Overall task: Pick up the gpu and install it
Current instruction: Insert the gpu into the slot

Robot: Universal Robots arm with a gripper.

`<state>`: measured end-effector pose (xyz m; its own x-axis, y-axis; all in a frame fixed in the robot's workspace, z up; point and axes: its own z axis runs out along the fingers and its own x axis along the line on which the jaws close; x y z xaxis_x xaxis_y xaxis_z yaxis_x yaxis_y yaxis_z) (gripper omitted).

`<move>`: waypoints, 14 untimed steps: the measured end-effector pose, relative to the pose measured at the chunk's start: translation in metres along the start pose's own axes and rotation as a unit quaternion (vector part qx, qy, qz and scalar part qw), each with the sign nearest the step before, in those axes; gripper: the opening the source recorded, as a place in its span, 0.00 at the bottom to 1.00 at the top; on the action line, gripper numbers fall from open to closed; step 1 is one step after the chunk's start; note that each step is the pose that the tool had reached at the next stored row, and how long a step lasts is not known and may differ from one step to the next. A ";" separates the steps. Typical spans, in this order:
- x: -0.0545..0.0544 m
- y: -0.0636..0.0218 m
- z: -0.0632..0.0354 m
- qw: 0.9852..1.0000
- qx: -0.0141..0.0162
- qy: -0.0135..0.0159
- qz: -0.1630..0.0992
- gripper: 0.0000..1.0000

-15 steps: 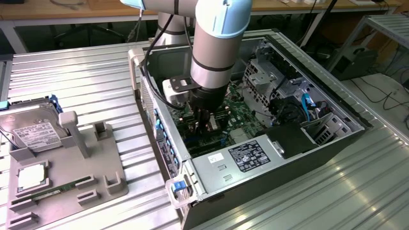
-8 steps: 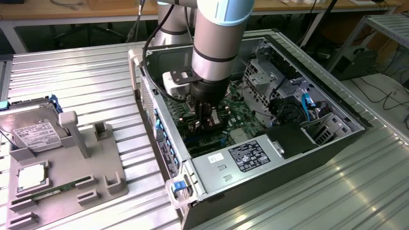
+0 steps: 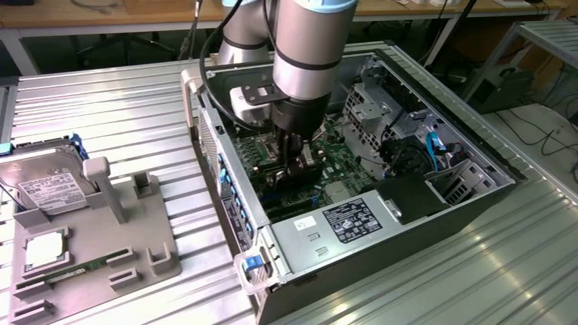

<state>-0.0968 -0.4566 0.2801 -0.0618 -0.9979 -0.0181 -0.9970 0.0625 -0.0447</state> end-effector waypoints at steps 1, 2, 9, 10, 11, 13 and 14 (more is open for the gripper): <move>0.000 -0.0001 -0.0029 1.000 0.000 0.000 0.000 0.37; 0.000 -0.0002 -0.0063 1.000 0.001 0.000 0.000 0.37; 0.000 -0.0003 -0.0080 1.000 0.001 0.000 0.000 0.29; 0.000 -0.0003 -0.0080 1.000 0.001 0.000 0.000 0.22; 0.000 -0.0003 -0.0080 1.000 0.001 0.000 0.000 0.22; 0.000 -0.0003 -0.0080 1.000 0.001 0.000 0.000 0.11; 0.000 -0.0003 -0.0080 1.000 0.001 0.000 0.000 0.11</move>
<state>-0.0969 -0.4566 0.2881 -0.0618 -0.9979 -0.0182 -0.9969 0.0626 -0.0470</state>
